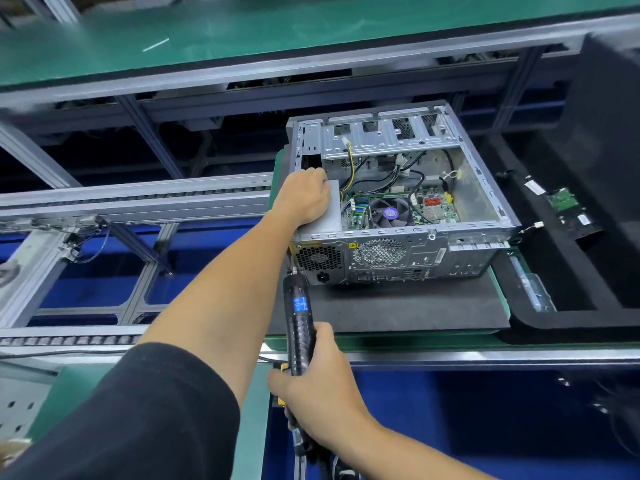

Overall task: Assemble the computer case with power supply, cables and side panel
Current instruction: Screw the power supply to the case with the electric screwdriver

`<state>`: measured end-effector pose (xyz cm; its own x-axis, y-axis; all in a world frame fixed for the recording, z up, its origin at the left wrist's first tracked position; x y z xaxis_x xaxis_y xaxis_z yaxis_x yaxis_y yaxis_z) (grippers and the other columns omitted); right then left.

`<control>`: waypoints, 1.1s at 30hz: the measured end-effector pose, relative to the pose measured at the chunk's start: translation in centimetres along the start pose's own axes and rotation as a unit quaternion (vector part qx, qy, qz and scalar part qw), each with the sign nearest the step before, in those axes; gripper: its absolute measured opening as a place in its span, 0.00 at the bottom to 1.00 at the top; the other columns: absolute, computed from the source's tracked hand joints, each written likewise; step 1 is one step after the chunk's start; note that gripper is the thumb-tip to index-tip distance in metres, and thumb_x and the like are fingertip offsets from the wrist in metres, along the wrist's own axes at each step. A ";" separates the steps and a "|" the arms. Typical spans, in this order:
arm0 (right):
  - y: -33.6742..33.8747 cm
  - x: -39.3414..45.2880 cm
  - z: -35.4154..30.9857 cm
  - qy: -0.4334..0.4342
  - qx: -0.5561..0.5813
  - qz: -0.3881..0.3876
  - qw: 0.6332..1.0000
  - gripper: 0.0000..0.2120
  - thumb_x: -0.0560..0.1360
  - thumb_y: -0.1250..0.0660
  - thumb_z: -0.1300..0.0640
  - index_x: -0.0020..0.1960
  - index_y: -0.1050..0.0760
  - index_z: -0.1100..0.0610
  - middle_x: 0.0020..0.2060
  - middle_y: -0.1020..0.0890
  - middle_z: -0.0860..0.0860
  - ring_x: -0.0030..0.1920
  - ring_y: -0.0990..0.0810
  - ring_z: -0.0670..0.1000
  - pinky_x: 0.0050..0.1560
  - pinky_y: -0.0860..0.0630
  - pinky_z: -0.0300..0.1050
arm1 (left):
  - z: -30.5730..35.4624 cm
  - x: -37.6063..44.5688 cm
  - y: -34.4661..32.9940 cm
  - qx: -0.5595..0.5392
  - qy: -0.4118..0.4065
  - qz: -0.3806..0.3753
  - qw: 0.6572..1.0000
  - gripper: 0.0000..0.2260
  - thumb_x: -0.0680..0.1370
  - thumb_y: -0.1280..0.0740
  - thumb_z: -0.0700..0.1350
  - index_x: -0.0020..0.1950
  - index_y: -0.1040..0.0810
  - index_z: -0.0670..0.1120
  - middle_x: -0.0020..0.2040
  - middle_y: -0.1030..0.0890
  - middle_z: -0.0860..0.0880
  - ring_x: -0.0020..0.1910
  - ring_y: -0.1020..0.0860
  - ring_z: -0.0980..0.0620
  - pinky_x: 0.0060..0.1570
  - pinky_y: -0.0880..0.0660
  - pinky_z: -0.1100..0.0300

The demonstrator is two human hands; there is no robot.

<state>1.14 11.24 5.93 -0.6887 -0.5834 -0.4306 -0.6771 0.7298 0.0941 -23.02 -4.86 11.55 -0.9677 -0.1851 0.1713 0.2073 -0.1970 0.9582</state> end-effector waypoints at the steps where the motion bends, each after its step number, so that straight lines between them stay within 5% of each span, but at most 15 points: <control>1: 0.1 -0.4 -0.1 0.004 0.001 0.001 1.000 0.17 0.66 0.31 0.53 0.50 0.35 0.43 0.42 0.22 0.54 0.34 0.26 0.53 0.39 0.20 0.56 | -0.1 0.0 0.0 -0.009 0.003 -0.003 1.000 0.12 0.82 0.47 0.45 0.52 0.26 0.39 0.50 0.22 0.41 0.46 0.29 0.44 0.44 0.40 0.55; 7: 4.8 -0.3 -4.1 0.104 0.008 0.063 0.993 0.18 0.66 0.29 0.55 0.51 0.32 0.42 0.34 0.24 0.48 0.32 0.25 0.52 0.35 0.21 0.52 | -1.3 0.7 -0.4 -0.056 0.039 -0.074 0.995 0.08 0.80 0.44 0.45 0.51 0.26 0.46 0.51 0.21 0.46 0.48 0.27 0.46 0.44 0.36 0.57; 11: 10.1 2.8 -7.2 0.110 0.062 0.094 0.987 0.19 0.64 0.26 0.55 0.50 0.31 0.49 0.36 0.26 0.53 0.28 0.25 0.56 0.28 0.23 0.51 | -0.9 0.9 0.1 -0.030 0.023 -0.101 0.994 0.11 0.81 0.45 0.44 0.55 0.24 0.44 0.54 0.21 0.45 0.48 0.28 0.47 0.44 0.35 0.57; 16: 16.0 7.5 -10.9 0.121 0.009 0.114 0.986 0.18 0.70 0.25 0.61 0.53 0.32 0.57 0.41 0.26 0.58 0.33 0.25 0.57 0.36 0.22 0.61 | 0.9 1.3 1.3 -0.044 0.010 -0.051 0.998 0.12 0.78 0.43 0.39 0.58 0.24 0.45 0.58 0.21 0.45 0.56 0.26 0.43 0.54 0.32 0.53; 19: 17.8 9.2 -12.0 0.131 0.006 0.107 0.986 0.19 0.71 0.25 0.62 0.54 0.32 0.56 0.44 0.23 0.62 0.28 0.25 0.56 0.33 0.23 0.52 | 2.3 1.9 1.7 -0.070 0.007 -0.026 0.997 0.12 0.77 0.42 0.38 0.55 0.22 0.45 0.55 0.19 0.45 0.55 0.24 0.42 0.58 0.30 0.51; 25: 20.8 10.8 -12.5 0.150 0.056 0.086 0.983 0.17 0.71 0.24 0.60 0.52 0.31 0.55 0.38 0.23 0.60 0.26 0.25 0.55 0.30 0.25 0.47 | 6.3 4.3 1.4 -0.136 -0.004 -0.014 0.991 0.10 0.77 0.40 0.39 0.52 0.21 0.44 0.49 0.18 0.45 0.47 0.24 0.44 0.49 0.27 0.53; 33: 31.0 11.1 -11.9 0.184 0.111 0.068 0.974 0.18 0.72 0.24 0.57 0.56 0.29 0.55 0.36 0.18 0.50 0.26 0.23 0.54 0.29 0.23 0.45 | 18.0 8.9 -0.8 -0.224 -0.019 -0.008 0.974 0.11 0.75 0.40 0.36 0.35 0.28 0.48 0.32 0.25 0.50 0.33 0.31 0.50 0.30 0.38 0.58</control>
<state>-30.61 23.15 14.79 -0.8417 -0.5349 -0.0738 -0.5290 0.8443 -0.0857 -34.42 10.97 16.43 -0.9744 -0.1441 0.1728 0.2249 -0.6010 0.7670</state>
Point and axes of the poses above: each hand's wrist, its own x-axis towards the middle knuckle, its own y-axis out of the back of the hand, z = x × y, the point moved 10 cm from there along x, towards the middle knuckle
